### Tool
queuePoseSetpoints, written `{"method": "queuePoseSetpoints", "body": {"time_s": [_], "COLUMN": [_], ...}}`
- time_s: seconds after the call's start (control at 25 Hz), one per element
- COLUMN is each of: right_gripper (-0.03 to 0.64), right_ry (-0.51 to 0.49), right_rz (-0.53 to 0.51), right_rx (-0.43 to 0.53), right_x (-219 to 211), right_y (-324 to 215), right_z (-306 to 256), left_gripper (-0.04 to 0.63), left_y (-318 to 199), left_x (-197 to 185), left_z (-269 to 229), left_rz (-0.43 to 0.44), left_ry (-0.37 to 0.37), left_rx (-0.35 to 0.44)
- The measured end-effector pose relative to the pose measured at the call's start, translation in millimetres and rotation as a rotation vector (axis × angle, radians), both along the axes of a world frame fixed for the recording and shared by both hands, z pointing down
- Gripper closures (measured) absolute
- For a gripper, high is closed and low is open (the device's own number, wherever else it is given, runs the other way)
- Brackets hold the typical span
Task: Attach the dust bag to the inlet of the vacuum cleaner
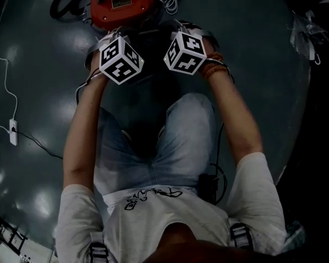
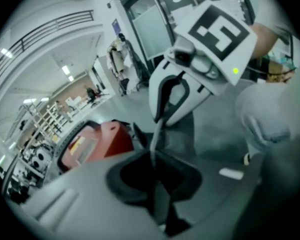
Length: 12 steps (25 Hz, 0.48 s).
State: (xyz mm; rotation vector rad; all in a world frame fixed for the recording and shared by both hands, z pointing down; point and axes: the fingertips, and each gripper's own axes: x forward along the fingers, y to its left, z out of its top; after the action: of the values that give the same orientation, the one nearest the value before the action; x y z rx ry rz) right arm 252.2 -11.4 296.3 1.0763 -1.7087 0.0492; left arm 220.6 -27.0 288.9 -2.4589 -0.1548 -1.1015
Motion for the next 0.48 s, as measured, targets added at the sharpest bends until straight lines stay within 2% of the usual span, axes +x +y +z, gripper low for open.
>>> {"method": "queuePoseSetpoints", "body": {"time_s": [0.12, 0.28, 0.44, 0.48], "right_gripper": [0.571, 0.555, 0.557, 0.558], "right_ry": [-0.072, -0.22, -0.44, -0.49], "right_rz": [0.067, 0.227, 0.366, 0.389], "right_rx": [0.017, 0.154, 0.268, 0.288], "right_x": [-4.7, -11.6, -29.7, -34.9], "right_y": [6.6, 12.1, 12.0, 11.4], "right_z": [-6.3, -37.6, -54.2, -54.2], "left_gripper": [0.523, 0.519, 0.591, 0.589], "left_y": [5.4, 9.1, 8.5, 9.3], "left_x": [-4.7, -16.8, -28.7, -30.5], "left_z": [-10.9, -41.3, -55.8, -55.5], "left_rz": [-0.058, -0.175, -0.292, -0.31], "left_ry": [0.082, 0.249, 0.358, 0.374], "left_rx": [-0.031, -0.127, -0.249, -0.275]}}
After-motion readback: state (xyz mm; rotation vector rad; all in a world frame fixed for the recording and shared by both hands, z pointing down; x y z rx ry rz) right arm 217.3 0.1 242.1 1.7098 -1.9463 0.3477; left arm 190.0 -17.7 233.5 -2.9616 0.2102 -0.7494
